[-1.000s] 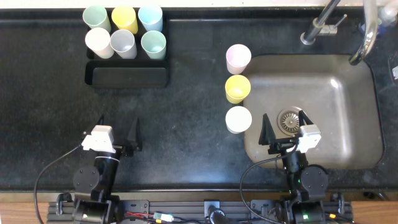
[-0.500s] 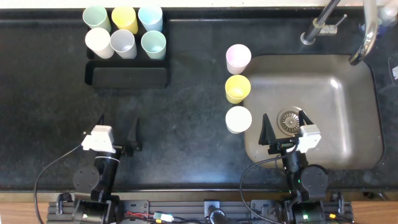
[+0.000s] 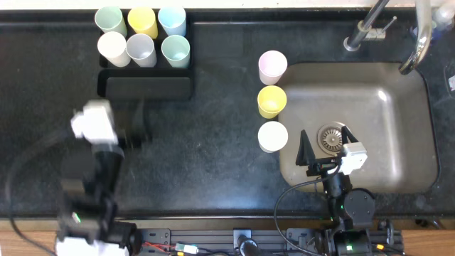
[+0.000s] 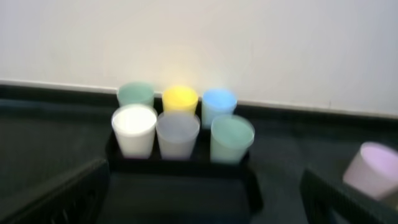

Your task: Store Cups

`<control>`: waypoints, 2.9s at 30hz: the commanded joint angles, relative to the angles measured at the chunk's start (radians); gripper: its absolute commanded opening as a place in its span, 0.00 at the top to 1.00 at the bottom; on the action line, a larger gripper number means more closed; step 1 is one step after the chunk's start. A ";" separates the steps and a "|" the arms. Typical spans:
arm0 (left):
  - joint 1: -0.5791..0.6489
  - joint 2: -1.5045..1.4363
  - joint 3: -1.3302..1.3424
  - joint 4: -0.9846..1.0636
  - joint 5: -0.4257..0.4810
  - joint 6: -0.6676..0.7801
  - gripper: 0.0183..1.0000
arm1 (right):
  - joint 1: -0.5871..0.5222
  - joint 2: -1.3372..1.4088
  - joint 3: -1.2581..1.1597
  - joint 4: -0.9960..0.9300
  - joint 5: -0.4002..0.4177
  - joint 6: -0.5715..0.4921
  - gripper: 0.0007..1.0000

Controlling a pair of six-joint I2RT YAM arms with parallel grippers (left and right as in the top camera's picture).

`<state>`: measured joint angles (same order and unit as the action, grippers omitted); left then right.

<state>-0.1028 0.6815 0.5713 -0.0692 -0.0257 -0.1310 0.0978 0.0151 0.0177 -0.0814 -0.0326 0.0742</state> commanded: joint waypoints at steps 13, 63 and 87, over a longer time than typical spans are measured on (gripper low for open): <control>-0.397 1.300 1.594 -0.836 0.012 -0.285 0.00 | -0.005 -0.011 -0.013 0.005 0.008 -0.003 0.00; -0.119 1.151 1.629 -1.182 -0.284 -0.230 0.98 | -0.005 -0.011 -0.013 0.005 0.008 -0.003 0.00; 0.318 1.100 0.991 -0.851 0.025 0.105 0.98 | -0.005 -0.011 -0.013 0.005 0.008 -0.003 0.00</control>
<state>0.2111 1.7428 1.5719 -0.9272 -0.0322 -0.0669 0.0978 0.0139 0.0177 -0.0822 -0.0330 0.0742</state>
